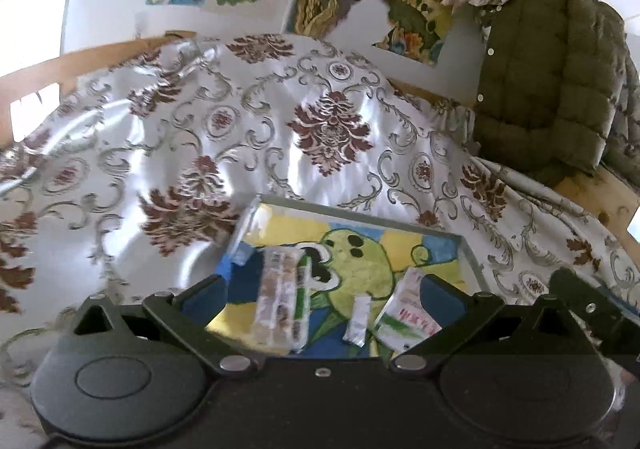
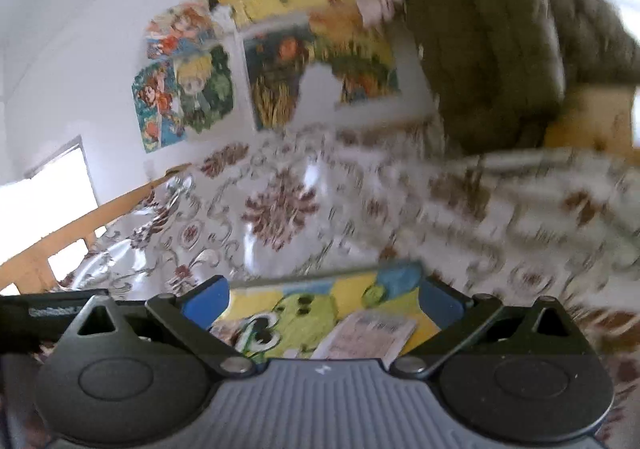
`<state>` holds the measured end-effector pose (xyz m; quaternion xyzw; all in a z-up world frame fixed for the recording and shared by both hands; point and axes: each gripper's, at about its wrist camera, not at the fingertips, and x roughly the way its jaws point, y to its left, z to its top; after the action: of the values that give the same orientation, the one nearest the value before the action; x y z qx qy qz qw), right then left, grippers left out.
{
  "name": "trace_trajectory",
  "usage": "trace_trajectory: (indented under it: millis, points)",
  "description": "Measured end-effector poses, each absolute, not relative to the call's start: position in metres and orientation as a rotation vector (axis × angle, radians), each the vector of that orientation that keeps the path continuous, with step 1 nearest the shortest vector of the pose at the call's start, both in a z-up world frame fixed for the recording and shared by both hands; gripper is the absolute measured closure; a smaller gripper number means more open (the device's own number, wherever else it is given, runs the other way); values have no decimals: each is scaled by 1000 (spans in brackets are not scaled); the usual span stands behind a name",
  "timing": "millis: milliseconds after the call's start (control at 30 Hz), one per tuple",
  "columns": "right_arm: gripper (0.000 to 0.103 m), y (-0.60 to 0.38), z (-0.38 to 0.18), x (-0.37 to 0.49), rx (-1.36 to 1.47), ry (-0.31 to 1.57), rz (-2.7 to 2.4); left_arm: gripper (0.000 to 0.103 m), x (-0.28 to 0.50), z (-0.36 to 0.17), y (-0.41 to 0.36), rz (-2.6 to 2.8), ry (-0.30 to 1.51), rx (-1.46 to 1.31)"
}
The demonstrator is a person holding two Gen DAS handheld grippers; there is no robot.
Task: Organize snacks
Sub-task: 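Open both tools to drop the clear packet into the tray, then withdraw both open tools from the tray toward the remaining snacks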
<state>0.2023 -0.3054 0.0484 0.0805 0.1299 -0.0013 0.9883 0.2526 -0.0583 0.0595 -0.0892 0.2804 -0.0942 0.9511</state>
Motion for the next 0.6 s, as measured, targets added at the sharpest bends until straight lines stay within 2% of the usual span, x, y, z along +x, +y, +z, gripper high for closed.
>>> trace_trajectory:
  millis: [167,433,600]
  points:
    - [0,-292,51,163,146,245,23,1,212,61,-43,-165,536,-140]
    - [0,-258,37,107,-30,305,46,1,153,46,-18,-202,534,-59]
    - [0,-254,33,81,-14,338,18,1,128,37,-10,-214,549,-37]
